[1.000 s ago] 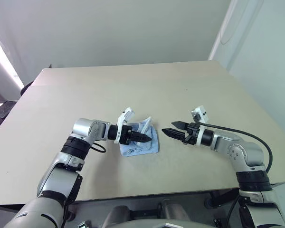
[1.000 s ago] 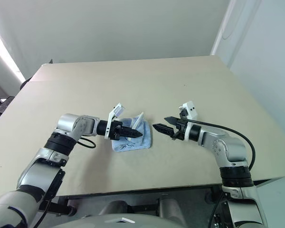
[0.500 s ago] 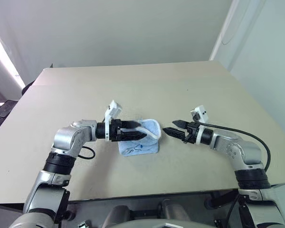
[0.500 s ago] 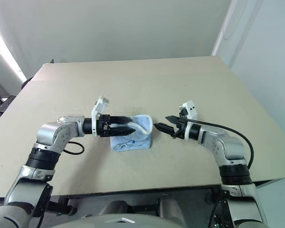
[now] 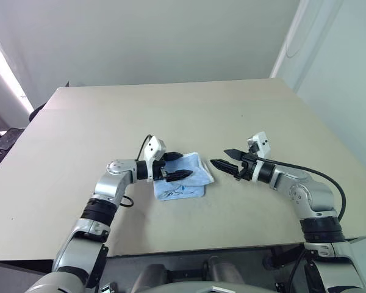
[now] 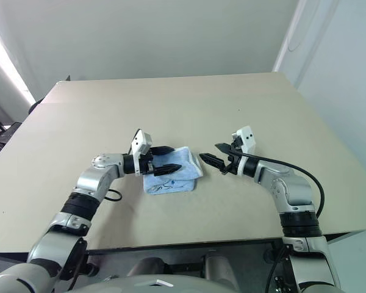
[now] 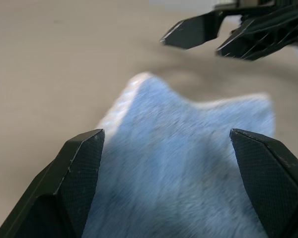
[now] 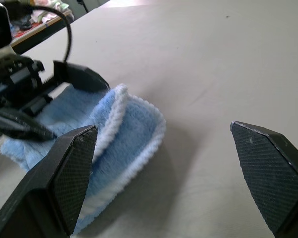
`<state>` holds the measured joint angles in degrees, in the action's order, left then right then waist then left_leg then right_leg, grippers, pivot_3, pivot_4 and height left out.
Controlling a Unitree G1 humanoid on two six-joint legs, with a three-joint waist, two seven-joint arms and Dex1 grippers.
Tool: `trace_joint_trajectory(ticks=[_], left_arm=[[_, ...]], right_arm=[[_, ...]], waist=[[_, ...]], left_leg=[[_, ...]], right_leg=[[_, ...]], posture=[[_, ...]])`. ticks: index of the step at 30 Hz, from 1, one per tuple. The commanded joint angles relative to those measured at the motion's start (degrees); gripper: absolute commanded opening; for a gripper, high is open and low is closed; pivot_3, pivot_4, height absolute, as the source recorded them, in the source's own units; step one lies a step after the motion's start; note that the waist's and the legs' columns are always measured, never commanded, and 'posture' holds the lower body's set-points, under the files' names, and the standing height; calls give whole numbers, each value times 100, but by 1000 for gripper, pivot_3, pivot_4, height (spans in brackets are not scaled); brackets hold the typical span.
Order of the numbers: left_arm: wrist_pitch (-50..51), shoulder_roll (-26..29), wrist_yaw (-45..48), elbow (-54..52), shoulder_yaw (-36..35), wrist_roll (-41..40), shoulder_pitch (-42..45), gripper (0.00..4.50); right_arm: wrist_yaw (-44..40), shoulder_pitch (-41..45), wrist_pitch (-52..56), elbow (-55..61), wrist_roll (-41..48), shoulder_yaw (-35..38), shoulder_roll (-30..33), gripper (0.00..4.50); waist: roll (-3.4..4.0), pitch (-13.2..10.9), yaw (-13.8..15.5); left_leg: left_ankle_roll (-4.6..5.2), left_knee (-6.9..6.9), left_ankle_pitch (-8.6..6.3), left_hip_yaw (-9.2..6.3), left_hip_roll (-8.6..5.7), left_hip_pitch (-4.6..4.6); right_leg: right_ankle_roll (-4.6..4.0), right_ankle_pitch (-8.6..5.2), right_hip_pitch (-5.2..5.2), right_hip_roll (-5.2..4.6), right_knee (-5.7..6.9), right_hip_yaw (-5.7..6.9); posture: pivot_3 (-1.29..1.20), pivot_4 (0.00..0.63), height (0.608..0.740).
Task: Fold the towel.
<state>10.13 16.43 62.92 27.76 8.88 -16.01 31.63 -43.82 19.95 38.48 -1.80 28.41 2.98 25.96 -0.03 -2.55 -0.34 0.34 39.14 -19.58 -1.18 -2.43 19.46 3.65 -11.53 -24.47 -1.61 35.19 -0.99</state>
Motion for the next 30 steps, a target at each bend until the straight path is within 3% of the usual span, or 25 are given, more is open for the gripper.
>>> trace_joint_trajectory(ticks=[1,8,17,22,30], left_arm=[[-535,-13,124,310,184,335,47,4270],[-1358,35,294,905,528,891,-267,4270],[-1428,-48,329,788,256,700,-178,4270],[-831,427,657,-467,62,251,-411,4270],[408,1629,950,-2482,-330,-410,-1153,4270]], right_arm=[[61,65,-161,155,20,190,34,4500],[135,32,-172,190,31,277,64,4500],[116,249,318,93,313,355,18,4500],[37,679,1686,-312,853,351,90,4500],[-241,1685,3937,-1710,1283,275,278,4500]], waist=[[1,1,-27],[2,11,-20],[2,22,-25],[0,21,-44],[3,20,-36]], left_leg=[[0,0,0,1,0,-2],[1,0,0,2,2,-7],[1,2,1,2,3,-11],[1,2,1,2,6,-8],[2,2,0,2,9,-3]], right_leg=[[0,0,0,1,2,0],[-1,1,3,2,6,-2],[-1,1,8,3,9,-1],[-2,1,4,4,10,-1],[-7,2,-3,-4,9,-1]], posture=[[0,0,740],[0,0,740],[0,0,740],[0,0,740],[0,0,740]])
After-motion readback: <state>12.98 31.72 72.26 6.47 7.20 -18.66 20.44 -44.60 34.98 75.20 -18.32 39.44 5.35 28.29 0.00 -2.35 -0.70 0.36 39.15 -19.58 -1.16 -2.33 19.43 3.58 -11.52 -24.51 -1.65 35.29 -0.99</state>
